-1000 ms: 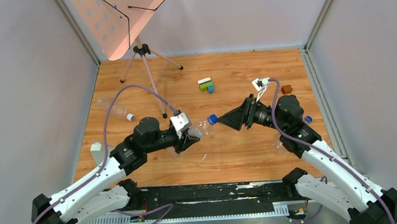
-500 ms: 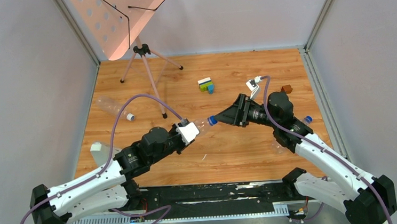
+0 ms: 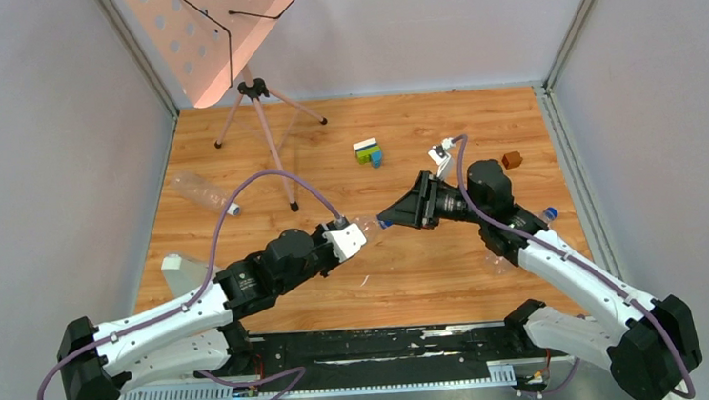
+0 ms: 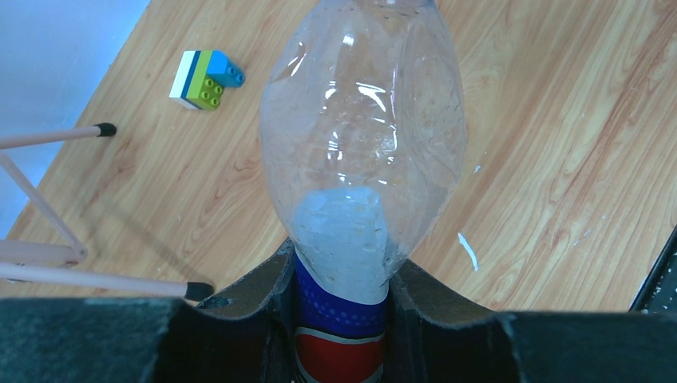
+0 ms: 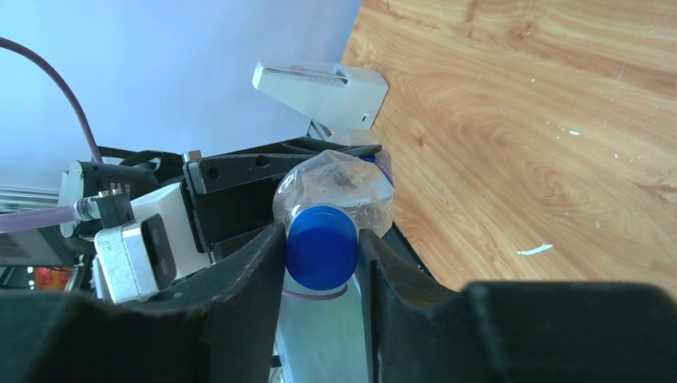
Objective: Unscrew the bottle caps
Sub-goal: Unscrew the bottle cap from the plastic bottle, then place the bottle cap at the center of the board.
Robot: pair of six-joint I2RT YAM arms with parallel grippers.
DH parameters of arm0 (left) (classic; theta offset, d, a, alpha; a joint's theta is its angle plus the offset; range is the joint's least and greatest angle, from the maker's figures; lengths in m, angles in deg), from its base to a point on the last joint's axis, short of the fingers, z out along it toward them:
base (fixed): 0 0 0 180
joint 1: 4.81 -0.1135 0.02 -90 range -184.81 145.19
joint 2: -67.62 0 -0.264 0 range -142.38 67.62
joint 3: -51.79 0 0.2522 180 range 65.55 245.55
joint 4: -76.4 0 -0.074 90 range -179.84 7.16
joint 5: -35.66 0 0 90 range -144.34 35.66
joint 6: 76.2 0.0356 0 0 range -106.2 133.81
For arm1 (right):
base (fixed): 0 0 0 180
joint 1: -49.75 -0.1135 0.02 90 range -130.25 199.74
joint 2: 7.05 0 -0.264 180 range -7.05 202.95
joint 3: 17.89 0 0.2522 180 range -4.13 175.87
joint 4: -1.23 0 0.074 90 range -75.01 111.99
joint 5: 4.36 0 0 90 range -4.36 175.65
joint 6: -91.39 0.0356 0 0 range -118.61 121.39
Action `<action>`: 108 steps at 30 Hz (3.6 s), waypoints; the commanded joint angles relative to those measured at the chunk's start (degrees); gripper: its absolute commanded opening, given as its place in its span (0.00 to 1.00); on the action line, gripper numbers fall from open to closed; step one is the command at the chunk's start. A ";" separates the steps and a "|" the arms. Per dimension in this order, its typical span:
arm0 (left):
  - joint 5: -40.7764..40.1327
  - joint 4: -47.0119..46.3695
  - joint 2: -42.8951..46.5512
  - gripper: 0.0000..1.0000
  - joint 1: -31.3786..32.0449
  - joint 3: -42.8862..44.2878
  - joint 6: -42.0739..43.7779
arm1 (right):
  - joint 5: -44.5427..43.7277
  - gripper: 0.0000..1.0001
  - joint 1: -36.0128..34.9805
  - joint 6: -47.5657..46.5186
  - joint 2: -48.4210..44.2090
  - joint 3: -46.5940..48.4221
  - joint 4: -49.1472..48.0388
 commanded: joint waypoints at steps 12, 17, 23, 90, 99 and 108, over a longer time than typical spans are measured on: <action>3.94 1.02 -1.62 0.00 -1.33 2.04 -6.99 | 4.19 0.07 0.16 -13.41 -1.69 1.64 -3.05; 27.03 0.05 -1.98 0.00 -11.37 1.58 -13.58 | 4.98 0.05 0.11 -22.46 -3.98 2.00 -1.46; 39.82 -0.58 -2.86 0.00 -17.74 1.83 -16.04 | 0.91 0.04 0.22 -26.88 -7.86 1.45 -1.30; 18.85 0.06 17.63 0.05 -22.10 -6.66 -24.93 | -19.38 0.25 4.47 -19.81 50.10 27.97 9.16; 18.02 0.10 18.21 0.06 -22.10 -7.03 -24.98 | -29.99 0.30 1.01 -21.96 55.20 32.81 12.19; 18.45 -1.08 16.73 0.07 -22.10 -6.61 -26.00 | -28.97 0.47 0.75 -22.10 55.00 33.29 13.20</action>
